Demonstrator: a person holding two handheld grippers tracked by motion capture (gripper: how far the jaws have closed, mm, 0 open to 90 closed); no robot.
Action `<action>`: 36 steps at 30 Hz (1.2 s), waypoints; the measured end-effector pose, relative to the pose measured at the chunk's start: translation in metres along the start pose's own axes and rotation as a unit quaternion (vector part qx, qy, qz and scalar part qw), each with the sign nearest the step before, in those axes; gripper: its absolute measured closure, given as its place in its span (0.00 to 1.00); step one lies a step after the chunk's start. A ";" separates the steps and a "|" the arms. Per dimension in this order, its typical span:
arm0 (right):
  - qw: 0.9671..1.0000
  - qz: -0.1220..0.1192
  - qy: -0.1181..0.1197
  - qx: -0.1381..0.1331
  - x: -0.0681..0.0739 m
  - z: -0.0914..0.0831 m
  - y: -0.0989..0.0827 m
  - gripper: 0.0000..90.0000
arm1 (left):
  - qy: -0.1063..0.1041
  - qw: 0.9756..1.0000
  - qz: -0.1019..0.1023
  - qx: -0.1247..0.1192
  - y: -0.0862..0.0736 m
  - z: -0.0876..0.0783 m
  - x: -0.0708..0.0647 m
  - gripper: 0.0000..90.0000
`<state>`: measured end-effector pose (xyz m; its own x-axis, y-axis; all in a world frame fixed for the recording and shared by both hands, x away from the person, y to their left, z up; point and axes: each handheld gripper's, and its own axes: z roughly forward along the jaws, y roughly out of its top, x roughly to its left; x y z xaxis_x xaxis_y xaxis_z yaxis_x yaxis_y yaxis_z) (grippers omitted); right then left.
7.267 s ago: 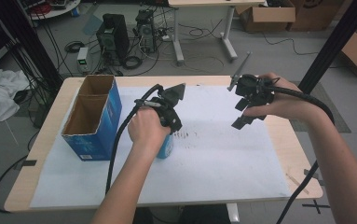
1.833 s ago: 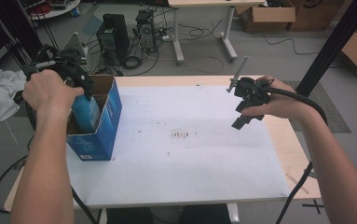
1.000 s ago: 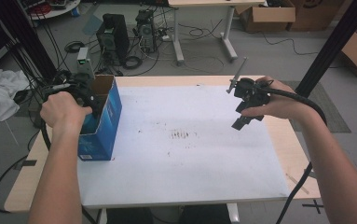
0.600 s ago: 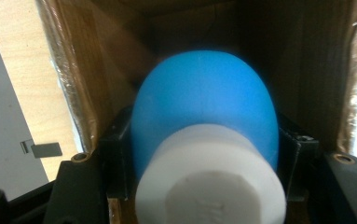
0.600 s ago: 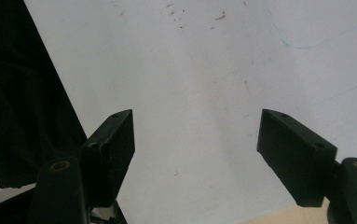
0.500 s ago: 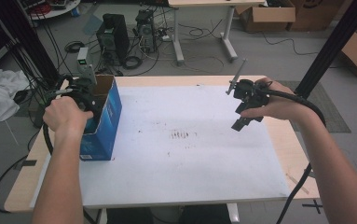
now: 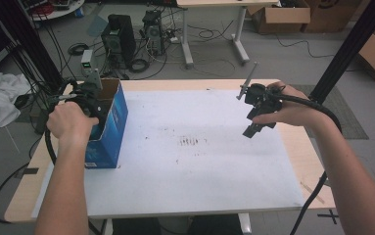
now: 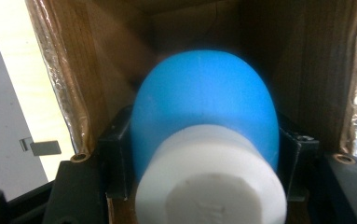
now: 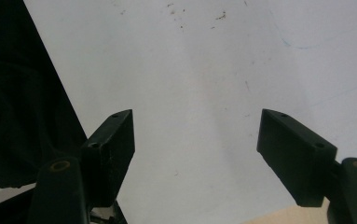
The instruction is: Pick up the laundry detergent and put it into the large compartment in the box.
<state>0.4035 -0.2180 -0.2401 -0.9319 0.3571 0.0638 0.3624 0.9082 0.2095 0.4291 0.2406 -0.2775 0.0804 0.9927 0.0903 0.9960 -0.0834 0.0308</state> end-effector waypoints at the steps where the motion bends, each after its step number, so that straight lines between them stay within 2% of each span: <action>1: 1.000 0.000 0.000 -0.001 0.000 0.000 0.000 0.31 | 0.000 1.000 0.000 0.000 0.000 0.000 0.000 0.42; 9: 1.000 -0.003 0.001 0.002 0.000 0.000 0.000 0.31 | 0.001 1.000 -0.010 -0.002 -0.001 0.000 -0.001 0.41; 36: 1.000 -0.005 0.003 -0.001 0.002 0.000 0.003 0.31 | 0.002 1.000 -0.019 0.006 -0.002 0.000 0.001 0.41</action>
<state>0.4024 -0.2142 -0.2393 -0.9357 0.3464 0.0666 0.3525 0.9114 0.2124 0.4274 0.2415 -0.2776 0.0417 0.9948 0.0934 0.9988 -0.0440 0.0223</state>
